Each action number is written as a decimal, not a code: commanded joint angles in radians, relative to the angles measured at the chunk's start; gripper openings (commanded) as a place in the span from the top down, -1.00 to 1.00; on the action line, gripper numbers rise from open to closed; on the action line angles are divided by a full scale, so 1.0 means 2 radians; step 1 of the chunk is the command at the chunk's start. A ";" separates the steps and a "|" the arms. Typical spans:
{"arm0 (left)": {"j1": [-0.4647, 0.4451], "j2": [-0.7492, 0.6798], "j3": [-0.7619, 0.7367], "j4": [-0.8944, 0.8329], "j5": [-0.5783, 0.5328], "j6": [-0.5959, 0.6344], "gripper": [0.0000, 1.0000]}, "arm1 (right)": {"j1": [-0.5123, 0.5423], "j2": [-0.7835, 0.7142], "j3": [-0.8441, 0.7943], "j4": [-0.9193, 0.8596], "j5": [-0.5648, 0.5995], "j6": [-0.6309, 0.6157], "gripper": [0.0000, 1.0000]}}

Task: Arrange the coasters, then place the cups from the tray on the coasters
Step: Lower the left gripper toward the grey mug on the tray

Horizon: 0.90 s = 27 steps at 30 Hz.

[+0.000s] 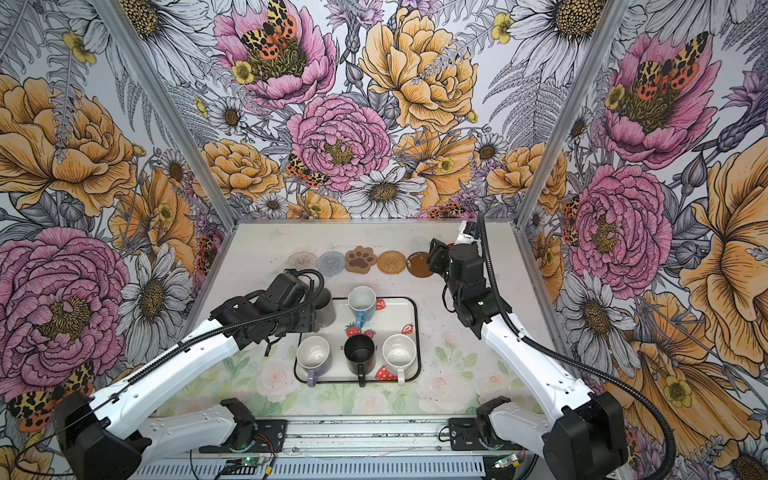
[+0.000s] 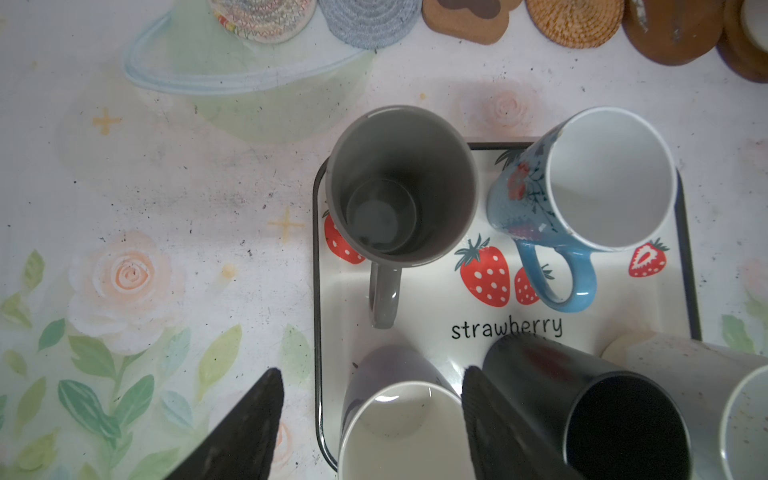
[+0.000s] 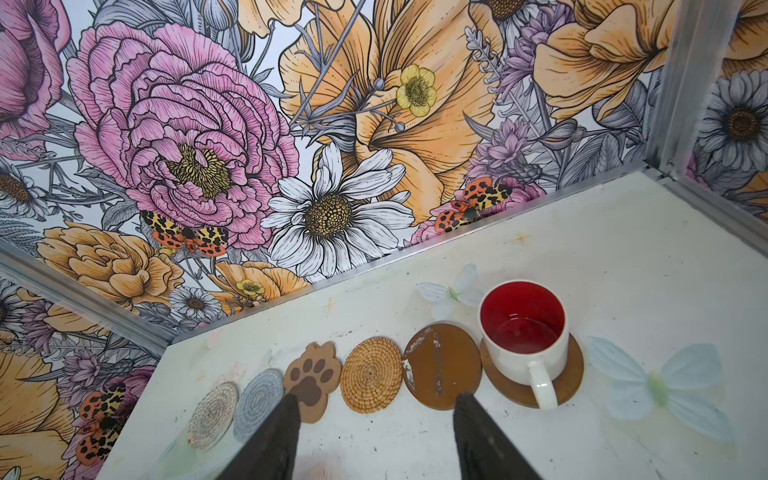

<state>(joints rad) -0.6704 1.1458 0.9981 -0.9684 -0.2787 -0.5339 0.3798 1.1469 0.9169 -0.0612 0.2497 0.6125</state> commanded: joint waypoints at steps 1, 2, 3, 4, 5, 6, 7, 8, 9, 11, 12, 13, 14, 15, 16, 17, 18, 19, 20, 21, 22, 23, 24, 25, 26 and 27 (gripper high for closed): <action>-0.004 0.017 -0.005 0.003 -0.018 -0.013 -0.40 | -0.002 0.005 0.001 0.017 -0.005 0.002 -0.22; -0.005 0.023 -0.002 0.003 -0.020 -0.014 -0.40 | -0.002 0.007 0.001 0.016 -0.005 0.002 -0.22; -0.006 0.028 -0.001 0.003 -0.021 -0.015 -0.40 | -0.002 0.008 0.002 0.017 -0.006 0.002 -0.22; -0.007 0.034 0.001 0.003 -0.022 -0.015 -0.40 | -0.002 0.009 0.002 0.017 -0.007 0.003 -0.23; -0.008 0.039 0.003 0.003 -0.024 -0.015 -0.40 | -0.002 0.011 0.003 0.017 -0.007 0.003 -0.23; -0.009 0.045 0.004 0.003 -0.025 -0.015 -0.40 | -0.002 0.012 0.004 0.017 -0.008 0.003 -0.23; -0.011 0.050 0.006 0.005 -0.026 -0.015 -0.40 | -0.002 0.014 0.005 0.017 -0.008 0.003 -0.23; -0.011 0.055 0.006 0.006 -0.026 -0.015 -0.40 | -0.002 0.015 0.005 0.017 -0.009 0.003 -0.23; -0.013 0.059 0.007 0.008 -0.026 -0.014 -0.40 | -0.002 0.017 0.006 0.018 -0.010 0.003 -0.23; -0.014 0.066 0.007 0.012 -0.026 -0.012 -0.41 | -0.002 0.021 0.008 0.018 -0.011 0.003 -0.23; -0.014 0.068 0.006 0.014 -0.025 -0.013 -0.41 | -0.002 0.022 0.008 0.018 -0.013 0.003 -0.23; -0.014 0.070 0.006 0.017 -0.024 -0.013 -0.41 | -0.002 0.024 0.008 0.018 -0.014 0.004 -0.23; -0.015 0.073 0.005 0.019 -0.023 -0.012 -0.41 | -0.003 0.025 0.009 0.018 -0.015 0.003 -0.23; -0.015 0.075 0.004 0.021 -0.023 -0.012 -0.41 | -0.003 0.026 0.009 0.018 -0.015 0.003 -0.23; -0.015 0.077 0.005 0.023 -0.023 -0.011 -0.41 | -0.003 0.025 0.009 0.018 -0.015 0.003 -0.23; -0.015 0.078 0.004 0.024 -0.023 -0.011 -0.41 | -0.003 0.026 0.009 0.019 -0.014 0.002 -0.23; -0.015 0.080 0.004 0.027 -0.023 -0.011 -0.41 | -0.003 0.026 0.009 0.018 -0.014 0.002 -0.23; -0.015 0.081 0.003 0.030 -0.025 -0.011 -0.41 | -0.003 0.026 0.009 0.019 -0.014 0.001 -0.23; -0.015 0.082 0.003 0.033 -0.025 -0.011 -0.41 | -0.003 0.027 0.009 0.019 -0.014 0.001 -0.23; -0.016 0.084 0.001 0.035 -0.025 -0.010 -0.41 | -0.004 0.028 0.009 0.019 -0.014 0.001 -0.23; -0.015 0.086 0.000 0.038 -0.024 -0.010 -0.41 | -0.004 0.029 0.009 0.018 -0.015 0.002 -0.23; -0.015 0.088 -0.001 0.041 -0.025 -0.009 -0.41 | -0.005 0.029 0.009 0.018 -0.015 0.002 -0.23; -0.015 0.090 -0.003 0.044 -0.026 -0.009 -0.41 | -0.006 0.030 0.010 0.018 -0.016 0.002 -0.24; -0.015 0.092 -0.004 0.047 -0.029 -0.010 -0.41 | -0.006 0.031 0.010 0.018 -0.017 0.002 -0.24; -0.015 0.094 -0.006 0.050 -0.035 -0.011 -0.41 | -0.006 0.032 0.010 0.018 -0.018 0.002 -0.24; -0.014 0.094 -0.007 0.053 -0.039 -0.012 -0.41 | -0.007 0.033 0.010 0.018 -0.020 0.002 -0.24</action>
<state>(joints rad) -0.6918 1.3296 0.9981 -0.9089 -0.3099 -0.5453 0.3733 1.1999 0.9169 -0.0475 0.2272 0.6128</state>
